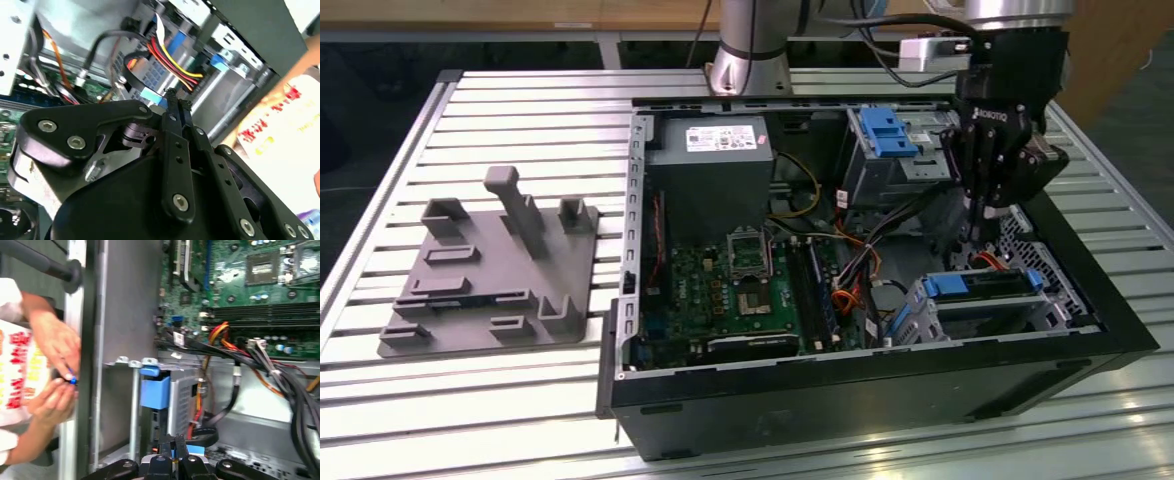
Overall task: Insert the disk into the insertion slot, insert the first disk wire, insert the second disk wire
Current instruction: 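Insert the second disk wire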
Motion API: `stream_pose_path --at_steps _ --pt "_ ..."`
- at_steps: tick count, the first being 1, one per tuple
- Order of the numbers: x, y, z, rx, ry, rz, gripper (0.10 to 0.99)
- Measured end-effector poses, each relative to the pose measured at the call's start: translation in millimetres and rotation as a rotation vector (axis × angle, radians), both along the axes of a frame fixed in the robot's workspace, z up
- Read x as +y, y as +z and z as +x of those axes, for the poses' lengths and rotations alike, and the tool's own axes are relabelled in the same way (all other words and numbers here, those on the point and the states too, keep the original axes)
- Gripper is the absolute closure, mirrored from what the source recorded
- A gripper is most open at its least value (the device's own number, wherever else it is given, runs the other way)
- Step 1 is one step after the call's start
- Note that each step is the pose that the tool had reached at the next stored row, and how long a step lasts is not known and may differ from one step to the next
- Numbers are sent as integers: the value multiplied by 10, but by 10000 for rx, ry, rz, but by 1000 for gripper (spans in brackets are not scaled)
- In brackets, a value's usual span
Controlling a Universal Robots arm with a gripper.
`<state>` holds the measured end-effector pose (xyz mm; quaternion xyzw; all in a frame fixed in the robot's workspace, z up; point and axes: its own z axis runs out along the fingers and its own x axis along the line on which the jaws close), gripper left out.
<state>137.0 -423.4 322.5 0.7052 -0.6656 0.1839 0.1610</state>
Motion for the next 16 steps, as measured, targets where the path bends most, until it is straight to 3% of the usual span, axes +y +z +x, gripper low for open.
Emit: stream_pose_path --at_steps 3,7,14,16 --pt "-24 -1 -1 -49 1 531 937" --pt "-64 0 -4 -89 0 1050 937" --pt "-157 8 -6 -101 -3 1652 937" --pt "-175 37 -7 -108 -1 1755 937"
